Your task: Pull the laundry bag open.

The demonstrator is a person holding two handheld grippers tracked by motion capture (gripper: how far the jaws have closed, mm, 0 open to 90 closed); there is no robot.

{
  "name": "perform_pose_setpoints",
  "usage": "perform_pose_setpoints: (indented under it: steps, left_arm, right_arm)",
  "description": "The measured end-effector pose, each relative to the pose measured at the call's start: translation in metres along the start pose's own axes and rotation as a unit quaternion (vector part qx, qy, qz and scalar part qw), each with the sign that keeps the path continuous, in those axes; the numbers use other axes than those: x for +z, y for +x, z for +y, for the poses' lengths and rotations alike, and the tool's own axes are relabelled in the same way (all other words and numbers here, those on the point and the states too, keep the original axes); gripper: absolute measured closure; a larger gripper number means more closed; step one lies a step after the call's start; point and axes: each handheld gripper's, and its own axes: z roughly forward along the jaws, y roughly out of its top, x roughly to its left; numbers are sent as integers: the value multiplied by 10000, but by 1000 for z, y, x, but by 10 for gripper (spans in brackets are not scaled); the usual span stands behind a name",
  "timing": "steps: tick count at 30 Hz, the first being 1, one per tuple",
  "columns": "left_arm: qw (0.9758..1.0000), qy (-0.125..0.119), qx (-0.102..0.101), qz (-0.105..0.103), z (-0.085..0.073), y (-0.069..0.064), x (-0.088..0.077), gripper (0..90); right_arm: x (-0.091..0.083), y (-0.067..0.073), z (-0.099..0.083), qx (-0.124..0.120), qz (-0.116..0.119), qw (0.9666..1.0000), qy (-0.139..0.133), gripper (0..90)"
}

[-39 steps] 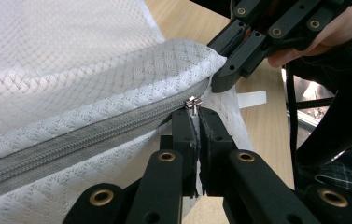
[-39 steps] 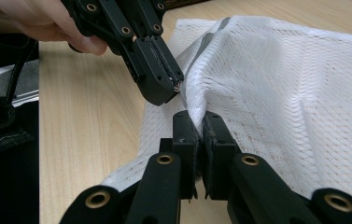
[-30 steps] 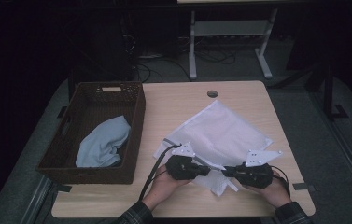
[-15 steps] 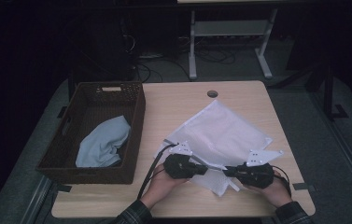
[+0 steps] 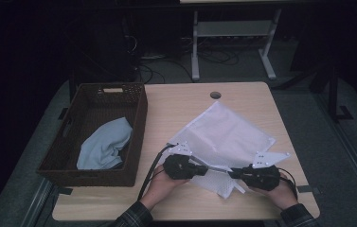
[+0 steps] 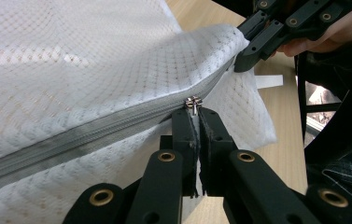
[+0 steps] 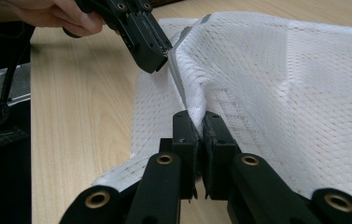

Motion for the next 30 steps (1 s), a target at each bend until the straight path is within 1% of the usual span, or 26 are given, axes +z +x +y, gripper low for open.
perform_pose_setpoints:
  steps: [3,9,14,30]
  left_arm:
    - [10000,-29,-29,13,-1,1,-1,870]
    - [10000,-12,-30,28,-1,2,-2,869]
    - [9999,-48,-82,48,-2,4,-3,869]
    - [9998,-31,-110,130,-4,9,-6,869]
  right_arm:
    - [-1,0,0,3,-22,10000,3,847]
    - [-3,-1,-1,6,-54,10000,-12,847]
    - [-4,-3,-2,20,-87,10000,-12,847]
    - [-6,-4,-3,34,-156,9999,-8,848]
